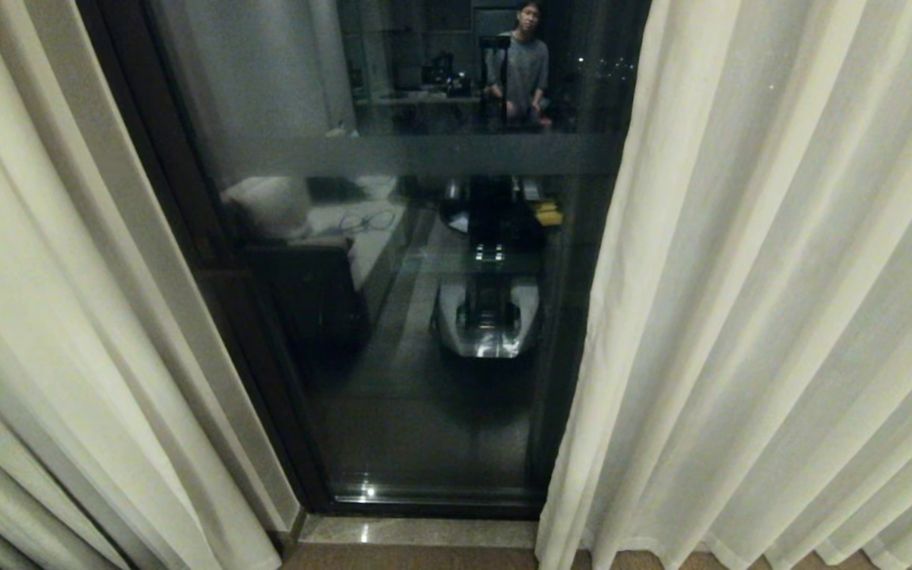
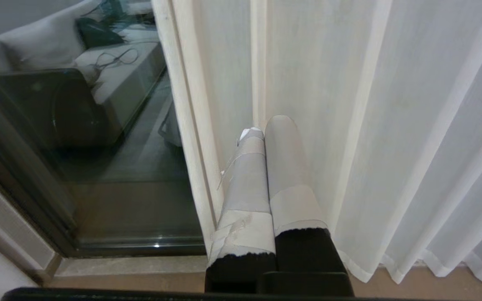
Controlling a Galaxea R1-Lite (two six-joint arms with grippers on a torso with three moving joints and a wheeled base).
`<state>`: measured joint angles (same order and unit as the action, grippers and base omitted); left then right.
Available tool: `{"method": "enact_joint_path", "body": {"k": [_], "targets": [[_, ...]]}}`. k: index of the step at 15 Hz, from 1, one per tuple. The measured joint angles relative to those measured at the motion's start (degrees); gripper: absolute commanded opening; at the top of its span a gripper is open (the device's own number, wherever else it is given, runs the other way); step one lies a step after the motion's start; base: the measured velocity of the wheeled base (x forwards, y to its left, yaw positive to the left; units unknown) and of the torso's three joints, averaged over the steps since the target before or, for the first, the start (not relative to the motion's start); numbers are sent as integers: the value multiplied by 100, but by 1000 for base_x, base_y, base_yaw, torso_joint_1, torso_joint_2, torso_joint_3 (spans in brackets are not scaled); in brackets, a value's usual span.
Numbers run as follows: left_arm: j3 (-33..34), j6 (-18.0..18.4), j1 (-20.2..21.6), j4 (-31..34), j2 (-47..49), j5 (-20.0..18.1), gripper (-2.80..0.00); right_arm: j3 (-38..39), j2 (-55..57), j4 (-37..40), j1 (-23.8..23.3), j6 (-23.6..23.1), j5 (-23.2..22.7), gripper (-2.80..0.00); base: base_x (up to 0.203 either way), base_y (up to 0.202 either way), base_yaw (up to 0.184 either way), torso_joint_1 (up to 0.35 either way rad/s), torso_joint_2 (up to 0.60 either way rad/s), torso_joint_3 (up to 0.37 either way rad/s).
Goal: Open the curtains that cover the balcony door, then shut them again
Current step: Pull the inner curtains open on both sides
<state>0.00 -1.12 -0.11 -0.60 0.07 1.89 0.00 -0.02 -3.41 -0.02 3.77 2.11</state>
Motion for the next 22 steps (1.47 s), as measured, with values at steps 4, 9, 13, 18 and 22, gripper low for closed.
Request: {"method": "enact_joint_path", "body": {"k": [4, 9, 13, 18, 22], "targets": [[-7, 0, 1, 0, 0, 0, -280, 0, 0, 13, 2, 12, 13, -280, 0, 0, 0, 0, 0, 0], [0, 2, 4, 0, 0, 0, -280, 0, 0, -7, 2, 149, 130, -280, 0, 0, 0, 0, 0, 0], [0, 0, 2, 0, 0, 1, -280, 0, 186, -109, 2, -83, 48, -280, 0, 0, 0, 0, 0, 0], [0, 1, 4, 0, 0, 1, -280, -208, 1737, -1444, 300, -109, -579, -280, 0, 0, 0, 0, 0, 0], [0, 4, 4, 0, 0, 0, -280, -1160, 3568, -2394, 753, -102, -731, -280, 0, 0, 0, 0, 0, 0]]}}
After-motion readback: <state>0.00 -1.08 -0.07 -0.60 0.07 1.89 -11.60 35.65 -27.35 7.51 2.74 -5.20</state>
